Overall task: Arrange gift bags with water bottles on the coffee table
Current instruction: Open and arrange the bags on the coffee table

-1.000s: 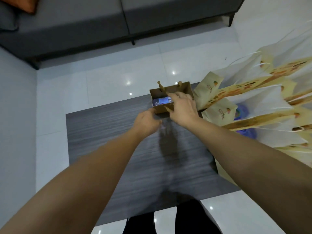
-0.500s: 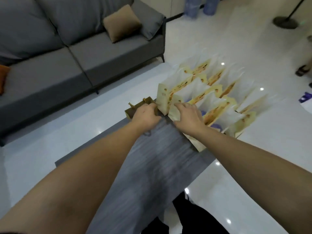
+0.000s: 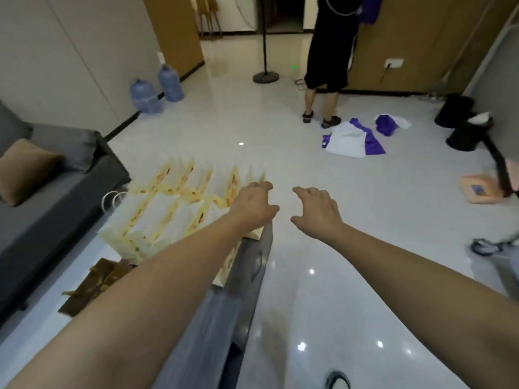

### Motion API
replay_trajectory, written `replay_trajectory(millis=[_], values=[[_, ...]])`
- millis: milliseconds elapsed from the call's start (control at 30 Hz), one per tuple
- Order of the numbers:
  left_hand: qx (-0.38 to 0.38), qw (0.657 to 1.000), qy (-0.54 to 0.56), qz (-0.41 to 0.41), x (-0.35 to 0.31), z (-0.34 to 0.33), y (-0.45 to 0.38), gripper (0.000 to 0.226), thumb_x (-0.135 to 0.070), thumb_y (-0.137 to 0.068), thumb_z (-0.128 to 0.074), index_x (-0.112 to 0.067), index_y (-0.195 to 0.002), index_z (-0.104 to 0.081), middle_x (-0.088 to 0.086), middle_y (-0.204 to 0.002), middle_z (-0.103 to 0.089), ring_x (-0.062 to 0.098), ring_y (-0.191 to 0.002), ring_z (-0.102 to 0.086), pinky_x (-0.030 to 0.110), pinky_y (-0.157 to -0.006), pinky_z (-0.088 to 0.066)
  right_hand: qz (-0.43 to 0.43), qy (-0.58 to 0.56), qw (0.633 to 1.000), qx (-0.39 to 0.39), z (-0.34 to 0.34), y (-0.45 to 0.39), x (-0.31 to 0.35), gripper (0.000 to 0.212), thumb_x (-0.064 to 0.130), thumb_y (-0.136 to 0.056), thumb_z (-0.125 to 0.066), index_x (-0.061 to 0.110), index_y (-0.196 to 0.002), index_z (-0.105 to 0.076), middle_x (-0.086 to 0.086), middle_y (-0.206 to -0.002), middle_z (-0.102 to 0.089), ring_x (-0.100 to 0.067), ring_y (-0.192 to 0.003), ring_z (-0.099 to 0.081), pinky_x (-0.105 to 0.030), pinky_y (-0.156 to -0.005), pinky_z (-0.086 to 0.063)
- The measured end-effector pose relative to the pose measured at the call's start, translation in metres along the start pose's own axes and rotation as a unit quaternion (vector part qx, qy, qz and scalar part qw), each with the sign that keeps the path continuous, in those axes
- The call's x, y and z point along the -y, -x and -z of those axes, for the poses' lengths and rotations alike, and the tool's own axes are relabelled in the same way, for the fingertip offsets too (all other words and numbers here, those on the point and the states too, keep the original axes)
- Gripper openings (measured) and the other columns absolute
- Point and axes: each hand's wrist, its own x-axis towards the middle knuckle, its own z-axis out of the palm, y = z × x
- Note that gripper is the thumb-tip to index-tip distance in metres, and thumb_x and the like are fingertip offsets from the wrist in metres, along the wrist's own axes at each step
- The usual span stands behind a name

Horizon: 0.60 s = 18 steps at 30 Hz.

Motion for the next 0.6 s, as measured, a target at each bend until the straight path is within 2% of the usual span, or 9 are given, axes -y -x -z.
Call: replay_trajectory(millis=[133, 267, 600], values=[[0.041, 0.995, -0.032, -0.084, -0.121, -0.048, -0.051, 0.063, -0.035, -0.093, -0.063, -0.017, -0.149, -0.041, 0.013, -0.142, -0.049, 0.031, -0.13, -0.047, 0.037, -0.102, -0.04, -0.096, -0.025, 0.995, -0.023, 0.041, 0.015, -0.129, 0.076, 0.035, -0.091, -0.068, 0.024, -0.156, -0.031, -0.009, -0.15, -0.045, -0.032, -0.136, -0.04, -0.042, -0.108, -0.038], [0.075, 0.982, -0.051, -0.167, -0.228, -0.094, -0.082, 0.064, -0.035, -0.094, -0.063, -0.019, -0.151, -0.039, 0.009, -0.15, -0.044, 0.028, -0.135, -0.043, 0.037, -0.107, -0.039, -0.188, -0.042, 0.981, -0.04, 0.075, 0.039, -0.238, 0.076, 0.034, -0.091, -0.069, 0.024, -0.156, -0.031, -0.008, -0.15, -0.045, -0.032, -0.137, -0.039, -0.042, -0.108, -0.037], [0.182, 0.919, -0.105, -0.334, -0.42, -0.201, -0.147, 0.065, -0.034, -0.094, -0.064, -0.018, -0.152, -0.038, 0.01, -0.15, -0.044, 0.028, -0.136, -0.043, 0.039, -0.109, -0.04, -0.369, -0.095, 0.92, -0.096, 0.106, 0.089, -0.413, 0.074, 0.034, -0.089, -0.069, 0.023, -0.153, -0.035, -0.01, -0.142, -0.051, -0.032, -0.13, -0.045, -0.041, -0.103, -0.043]])
